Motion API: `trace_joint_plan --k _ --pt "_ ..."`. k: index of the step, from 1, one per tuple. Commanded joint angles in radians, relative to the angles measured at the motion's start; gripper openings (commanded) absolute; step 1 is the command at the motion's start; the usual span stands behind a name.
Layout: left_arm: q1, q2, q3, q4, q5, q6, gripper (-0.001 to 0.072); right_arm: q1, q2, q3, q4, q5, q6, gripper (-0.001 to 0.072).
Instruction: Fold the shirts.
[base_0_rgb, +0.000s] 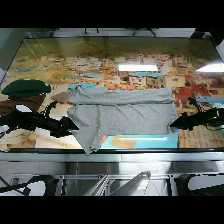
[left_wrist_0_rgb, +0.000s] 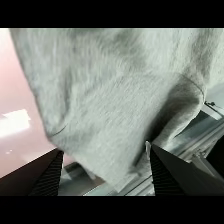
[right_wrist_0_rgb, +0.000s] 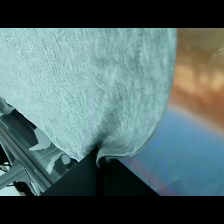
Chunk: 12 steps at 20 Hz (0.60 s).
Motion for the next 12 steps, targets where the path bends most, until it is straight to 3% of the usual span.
trace_joint_plan --k 1,3,5,6,7,12 --pt "-0.012 -0.081 0.004 -0.021 -0.002 0.009 0.0566 0.005 0.0 0.0 0.012 0.027 0.001 0.0017" --pt "-0.012 -0.134 -0.014 -0.055 -0.036 0.064 0.0347 0.005 0.0 0.0 0.013 0.036 0.001 0.0017" --pt "-0.01 -0.152 -0.024 -0.163 -0.059 0.15 0.0305 0.005 0.0 0.0 0.013 0.047 0.005 0.0017" --pt "-0.002 -0.151 -0.024 -0.219 -0.066 0.198 0.0122 0.005 0.002 0.0 0.013 0.053 0.005 0.0017" --pt "0.013 -0.145 -0.024 -0.274 -0.084 0.24 0.0024 0.005 0.005 0.0 0.019 0.061 0.005 0.0017" --pt "0.176 -0.032 -0.024 -0.33 -0.232 0.268 0.0026 -0.029 0.068 0.005 0.023 0.127 0.005 0.0016"
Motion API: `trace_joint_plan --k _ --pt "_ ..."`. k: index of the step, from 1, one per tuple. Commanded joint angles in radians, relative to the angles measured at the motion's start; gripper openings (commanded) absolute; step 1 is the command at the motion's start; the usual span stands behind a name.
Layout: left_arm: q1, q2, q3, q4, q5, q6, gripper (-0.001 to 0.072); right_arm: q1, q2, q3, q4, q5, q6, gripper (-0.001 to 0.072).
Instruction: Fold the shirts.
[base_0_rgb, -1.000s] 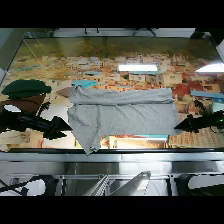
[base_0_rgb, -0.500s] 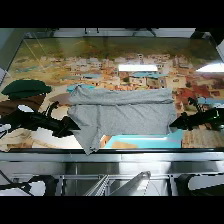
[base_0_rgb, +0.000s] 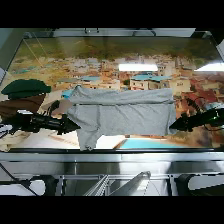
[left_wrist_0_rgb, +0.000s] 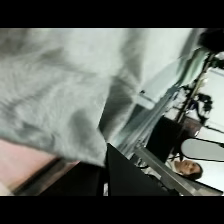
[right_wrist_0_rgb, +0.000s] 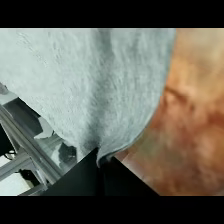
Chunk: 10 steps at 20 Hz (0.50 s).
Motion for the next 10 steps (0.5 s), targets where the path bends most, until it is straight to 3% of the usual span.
trace_joint_plan --k 1,5,10 --pt "0.137 0.096 -0.002 -0.054 -0.106 0.03 0.0026 -0.049 0.057 0.009 0.021 0.091 0.005 0.0016" --pt "0.301 0.222 -0.042 -0.051 -0.109 0.019 0.0026 -0.183 0.133 0.01 0.022 0.108 0.048 0.0016" --pt "0.358 0.275 -0.084 -0.051 -0.114 0.017 0.0026 -0.246 0.173 0.011 0.022 0.115 0.07 0.0016"
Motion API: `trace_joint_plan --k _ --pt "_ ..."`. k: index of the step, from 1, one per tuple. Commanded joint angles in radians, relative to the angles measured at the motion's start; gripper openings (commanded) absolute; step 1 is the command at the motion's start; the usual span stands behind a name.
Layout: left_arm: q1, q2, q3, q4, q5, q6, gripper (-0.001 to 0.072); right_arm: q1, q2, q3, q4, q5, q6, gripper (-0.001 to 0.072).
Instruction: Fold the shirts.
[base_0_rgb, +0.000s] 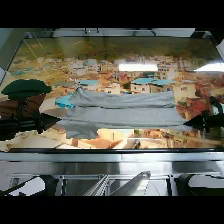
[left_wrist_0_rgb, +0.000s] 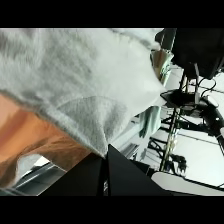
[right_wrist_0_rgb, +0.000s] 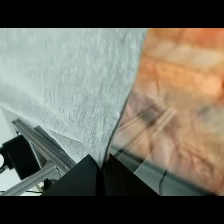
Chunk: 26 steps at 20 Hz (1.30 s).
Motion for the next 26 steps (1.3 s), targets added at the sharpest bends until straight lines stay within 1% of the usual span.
trace_joint_plan --k 1,3,5,7,9,11,14,16,17,20,21,24,25,26 --pt "0.06 0.043 -0.021 -0.003 -0.006 -0.001 0.0026 -0.042 0.032 0.002 0.0 0.008 0.014 0.0015" --pt "0.072 0.043 -0.021 -0.011 -0.011 -0.016 0.0026 -0.042 0.032 0.002 0.012 0.007 0.011 0.0015" --pt "0.062 0.043 -0.018 -0.014 -0.011 -0.016 0.0026 -0.04 0.032 0.002 0.057 0.003 -0.011 0.0015" --pt "0.03 0.028 0.024 -0.021 -0.011 -0.035 0.0026 -0.028 0.032 0.005 0.145 -0.031 -0.038 0.0015" --pt "-0.013 -0.016 0.106 -0.082 -0.012 -0.053 0.0026 0.003 0.03 0.018 0.224 -0.085 -0.065 0.0016" --pt "-0.066 -0.082 0.213 -0.131 -0.009 -0.071 0.0026 0.055 0.027 0.043 0.27 -0.161 -0.085 0.0015" --pt "-0.172 -0.211 0.399 -0.136 0.014 -0.119 0.0026 0.159 -0.01 0.107 0.319 -0.288 -0.099 0.0016" --pt "-0.234 -0.307 0.52 -0.134 0.039 -0.14 0.0025 0.224 -0.059 0.153 0.322 -0.364 -0.099 0.0016" --pt "-0.255 -0.356 0.578 -0.132 0.042 -0.151 0.0013 0.251 -0.089 0.175 0.322 -0.399 -0.098 0.0016" --pt "-0.289 -0.506 0.72 -0.129 0.036 -0.204 0.0007 0.303 -0.171 0.216 0.319 -0.48 -0.099 0.0016" --pt "-0.291 -0.546 0.757 -0.108 0.029 -0.222 0.0006 0.311 -0.192 0.222 0.313 -0.497 -0.099 0.0016" --pt "-0.306 -0.634 0.847 0.06 -0.002 -0.287 0.001 0.321 -0.222 0.225 0.26 -0.52 -0.098 0.0016" --pt "-0.307 -0.654 0.871 0.102 -0.021 -0.296 0.0087 0.321 -0.222 0.225 0.239 -0.52 -0.098 0.0016" --pt "-0.306 -0.666 0.892 0.098 -0.03 -0.303 0.0303 0.32 -0.219 0.228 0.231 -0.515 -0.098 0.0017"
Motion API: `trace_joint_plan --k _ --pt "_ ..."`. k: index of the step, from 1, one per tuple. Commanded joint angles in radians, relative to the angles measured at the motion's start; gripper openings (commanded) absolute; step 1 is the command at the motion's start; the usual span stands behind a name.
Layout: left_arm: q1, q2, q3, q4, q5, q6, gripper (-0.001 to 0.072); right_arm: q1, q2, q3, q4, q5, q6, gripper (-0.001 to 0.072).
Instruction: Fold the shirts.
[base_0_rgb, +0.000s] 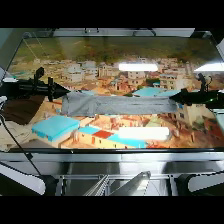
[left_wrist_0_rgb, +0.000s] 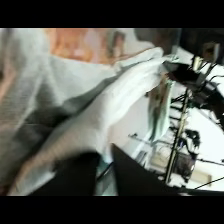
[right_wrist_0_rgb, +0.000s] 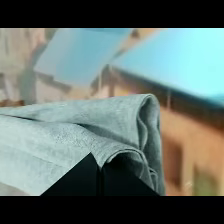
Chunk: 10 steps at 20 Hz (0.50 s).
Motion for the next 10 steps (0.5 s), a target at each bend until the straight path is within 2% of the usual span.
trace_joint_plan --k 1,2,3,4,5,6,7,8,9,10 --pt "-0.004 -0.074 0.107 0.077 -0.039 -0.049 0.0342 0.009 -0.013 0.017 -0.05 -0.014 0.0 0.006" --pt "-0.003 -0.074 0.145 0.062 -0.045 -0.049 0.0342 0.004 -0.009 0.037 -0.062 0.014 0.0 0.0238" --pt "0.002 -0.074 0.188 0.05 -0.057 -0.049 0.0343 -0.005 -0.004 0.067 -0.088 0.056 0.006 0.035" --pt "0.009 -0.074 0.245 0.022 -0.082 -0.05 0.0342 -0.013 -0.001 0.105 -0.13 0.092 0.035 0.037" --pt "0.017 -0.074 0.297 -0.003 -0.107 -0.057 0.0342 -0.023 0.001 0.149 -0.203 0.111 0.111 0.0374" --pt "0.02 -0.074 0.349 -0.013 -0.13 -0.083 0.0341 -0.034 0.0 0.183 -0.276 0.115 0.191 0.047" --pt "0.019 -0.074 0.383 -0.011 -0.156 -0.104 0.034 -0.042 0.0 0.199 -0.329 0.114 0.248 0.0615" --pt "0.011 -0.073 0.406 -0.011 -0.183 -0.105 0.0338 -0.047 -0.003 0.199 -0.346 0.119 0.266 0.0625" --pt "-0.003 -0.074 0.415 -0.011 -0.203 -0.105 0.0273 -0.047 -0.018 0.199 -0.344 0.134 0.273 0.0625" --pt "-0.023 -0.074 0.42 -0.01 -0.216 -0.102 0.0011 -0.046 -0.037 0.199 -0.342 0.153 0.283 0.0625"
